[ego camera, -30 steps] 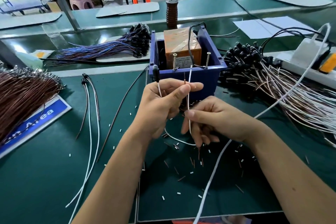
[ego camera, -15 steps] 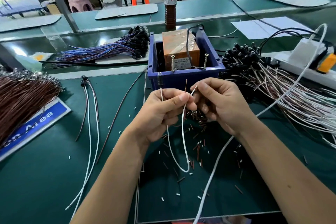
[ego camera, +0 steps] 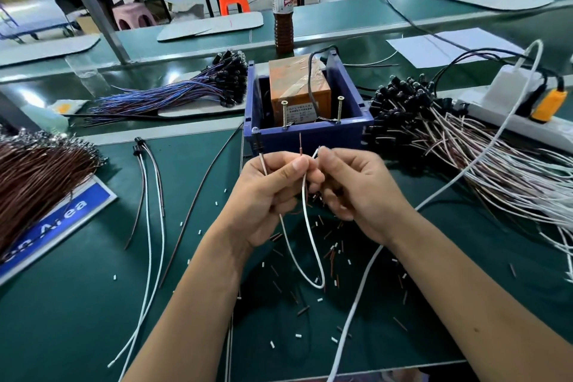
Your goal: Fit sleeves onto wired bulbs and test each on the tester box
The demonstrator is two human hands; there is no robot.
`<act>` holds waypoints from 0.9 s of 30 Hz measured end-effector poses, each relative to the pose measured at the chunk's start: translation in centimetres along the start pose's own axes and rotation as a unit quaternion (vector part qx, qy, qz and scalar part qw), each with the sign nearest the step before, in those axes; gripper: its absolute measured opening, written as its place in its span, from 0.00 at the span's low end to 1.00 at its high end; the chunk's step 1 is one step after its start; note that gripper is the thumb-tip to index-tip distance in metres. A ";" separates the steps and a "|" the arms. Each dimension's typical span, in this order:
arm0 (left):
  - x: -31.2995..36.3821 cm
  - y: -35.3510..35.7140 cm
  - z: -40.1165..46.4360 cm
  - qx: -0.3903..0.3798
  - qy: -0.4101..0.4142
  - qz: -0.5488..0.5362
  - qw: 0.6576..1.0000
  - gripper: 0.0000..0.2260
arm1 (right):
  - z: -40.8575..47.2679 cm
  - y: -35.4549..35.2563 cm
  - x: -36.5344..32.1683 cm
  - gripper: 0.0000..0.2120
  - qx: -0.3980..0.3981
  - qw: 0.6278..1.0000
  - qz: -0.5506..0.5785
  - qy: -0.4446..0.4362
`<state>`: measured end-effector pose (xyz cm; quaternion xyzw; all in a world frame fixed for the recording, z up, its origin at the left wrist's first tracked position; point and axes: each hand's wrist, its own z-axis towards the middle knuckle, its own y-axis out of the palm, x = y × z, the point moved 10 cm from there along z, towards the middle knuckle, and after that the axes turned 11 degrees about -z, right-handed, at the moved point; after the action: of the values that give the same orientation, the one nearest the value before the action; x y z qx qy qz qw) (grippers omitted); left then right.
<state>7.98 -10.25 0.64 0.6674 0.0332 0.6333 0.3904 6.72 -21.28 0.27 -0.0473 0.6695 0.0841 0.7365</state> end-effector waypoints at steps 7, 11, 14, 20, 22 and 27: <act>0.0 -0.3 0.0 -0.010 -0.004 0.016 1.000 0.06 | 0.1 0.4 0.7 0.10 -0.026 0.999 0.043 0.018; 0.1 -0.1 0.0 -0.021 0.007 0.027 0.999 0.07 | 0.2 0.7 0.8 0.09 -0.034 0.996 0.077 0.010; 0.1 0.4 -0.1 -0.024 0.018 0.033 0.999 0.06 | 0.5 -0.2 0.2 0.07 0.006 0.996 0.086 -0.012; -0.3 -0.6 0.2 0.050 0.034 0.065 0.996 0.05 | 0.1 -4.0 -1.8 0.11 0.141 0.986 0.039 -0.081; 0.3 -0.7 0.1 0.065 0.068 0.071 0.993 0.05 | -0.2 -4.1 -2.2 0.08 0.162 0.981 -0.021 -0.104; 3.5 -1.4 -1.0 0.151 0.228 0.169 0.947 0.07 | -1.2 -4.2 -4.0 0.05 0.229 0.938 -0.180 -0.186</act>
<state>8.39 -6.90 2.55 0.5518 0.1033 0.8130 0.1547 6.00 -25.86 3.98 0.0193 0.5022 -0.1987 0.8414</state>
